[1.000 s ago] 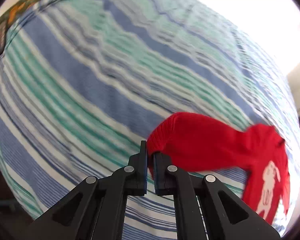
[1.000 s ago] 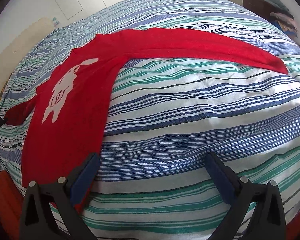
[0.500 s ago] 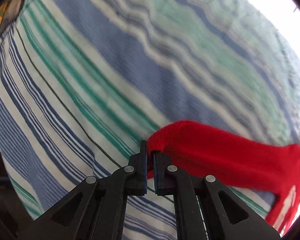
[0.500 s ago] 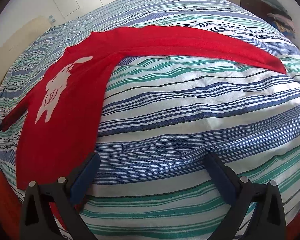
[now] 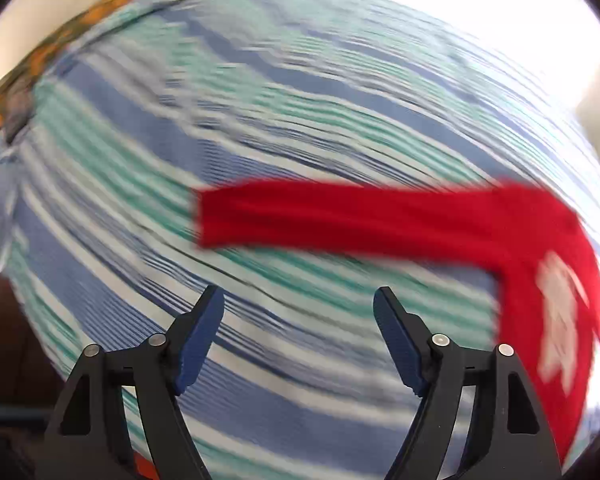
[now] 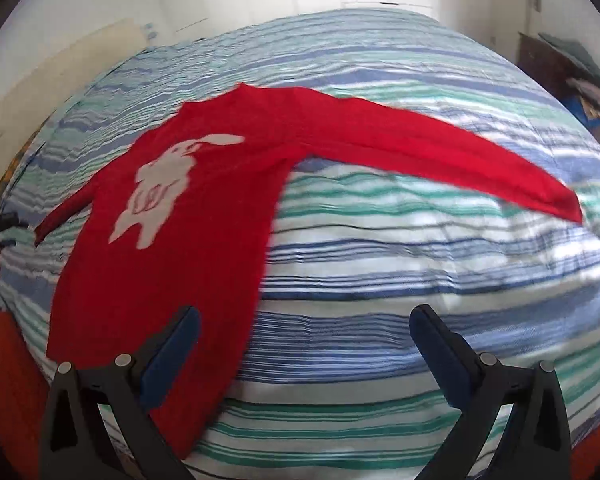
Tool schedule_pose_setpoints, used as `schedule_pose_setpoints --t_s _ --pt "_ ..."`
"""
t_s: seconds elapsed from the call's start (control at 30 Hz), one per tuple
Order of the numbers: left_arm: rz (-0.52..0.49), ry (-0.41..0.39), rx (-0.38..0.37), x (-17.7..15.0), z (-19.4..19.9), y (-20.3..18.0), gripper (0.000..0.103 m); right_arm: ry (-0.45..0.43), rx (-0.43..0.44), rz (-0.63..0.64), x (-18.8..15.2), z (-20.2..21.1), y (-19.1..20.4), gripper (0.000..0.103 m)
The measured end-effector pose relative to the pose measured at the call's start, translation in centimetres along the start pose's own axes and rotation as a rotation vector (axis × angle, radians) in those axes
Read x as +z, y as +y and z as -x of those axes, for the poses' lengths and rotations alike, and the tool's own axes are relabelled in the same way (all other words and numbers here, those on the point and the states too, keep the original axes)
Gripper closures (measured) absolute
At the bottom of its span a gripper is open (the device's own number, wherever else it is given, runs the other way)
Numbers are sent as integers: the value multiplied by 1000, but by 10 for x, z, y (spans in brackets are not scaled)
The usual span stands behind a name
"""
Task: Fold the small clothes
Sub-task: 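Release the sleeve with the left gripper and lift both tools away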
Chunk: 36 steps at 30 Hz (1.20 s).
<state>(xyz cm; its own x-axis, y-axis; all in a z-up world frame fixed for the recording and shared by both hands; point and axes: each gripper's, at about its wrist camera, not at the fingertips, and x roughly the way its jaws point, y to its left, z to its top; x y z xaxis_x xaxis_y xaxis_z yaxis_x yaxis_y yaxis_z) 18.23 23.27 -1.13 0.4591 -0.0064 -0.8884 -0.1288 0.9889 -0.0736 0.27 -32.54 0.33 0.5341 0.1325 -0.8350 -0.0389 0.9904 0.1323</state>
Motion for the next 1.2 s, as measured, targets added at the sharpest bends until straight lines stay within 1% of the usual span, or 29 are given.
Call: schedule_pose_setpoints --t_s 0.07,0.1,0.13,0.17,0.2,0.27,0.3,0.33,0.37,0.4,0.43,0.47,0.5,0.53,0.57,0.63,0.73,0.8,0.9,0.93,1.03,1.07,1.1,1.2 --pt "-122 28 -135 -34 15 -50 18 25 70 109 6 -6 31 0" --pt "-195 50 -205 -56 19 -79 17 35 86 160 7 -10 45 0" --pt "-243 69 -244 -66 20 -94 17 43 100 208 7 -14 58 0" --pt "-309 97 -282 -86 17 -120 17 57 120 249 5 -20 69 0" --pt "-379 119 -297 -106 11 -143 17 87 144 293 0 -28 79 0" --pt "-501 169 -264 -142 -3 -176 18 149 150 357 -13 -45 88 0" --pt "-566 207 -223 -160 -14 -189 18 208 143 386 -24 -57 88 0" --pt "-613 220 -175 -176 -17 -199 18 270 109 385 -38 -70 85 0" --pt "-635 178 -154 -185 -14 -199 17 318 83 406 -53 -77 80 0" --pt "-639 151 -151 -186 -9 -198 16 307 80 419 -63 -75 76 0" --pt "-633 155 -152 -185 -5 -197 16 282 89 417 -68 -67 74 0" --pt "-604 167 -173 -180 -1 -192 15 290 85 402 -70 -62 71 0" --pt "-573 160 -193 -176 2 -188 15 311 71 377 -70 -58 66 0" --pt "-531 140 -213 -170 7 -182 15 308 57 351 -70 -52 62 0" --pt "-483 112 -220 -164 13 -174 15 283 32 328 -69 -43 58 0" --pt "-419 68 -206 -155 19 -164 15 217 -43 309 -67 -27 55 0" --pt "-333 36 -197 -150 14 -150 14 107 -178 312 -59 0 58 0" --pt "-285 27 -179 -145 13 -142 14 39 -235 292 -47 16 56 0" --pt "-256 17 -156 -137 6 -132 14 -61 -273 260 -27 39 53 0" --pt "-252 7 -149 -138 0 -129 14 -89 -272 253 -19 46 53 0" --pt "-247 -18 -138 -139 1 -127 14 -167 -256 218 -2 63 51 0" --pt "-247 -24 -135 -139 2 -127 14 -180 -252 205 2 67 50 0" --pt "-248 -26 -132 -139 2 -128 14 -175 -255 191 6 68 48 0" --pt "-255 -22 -122 -140 4 -126 14 -137 -283 171 13 61 49 0"
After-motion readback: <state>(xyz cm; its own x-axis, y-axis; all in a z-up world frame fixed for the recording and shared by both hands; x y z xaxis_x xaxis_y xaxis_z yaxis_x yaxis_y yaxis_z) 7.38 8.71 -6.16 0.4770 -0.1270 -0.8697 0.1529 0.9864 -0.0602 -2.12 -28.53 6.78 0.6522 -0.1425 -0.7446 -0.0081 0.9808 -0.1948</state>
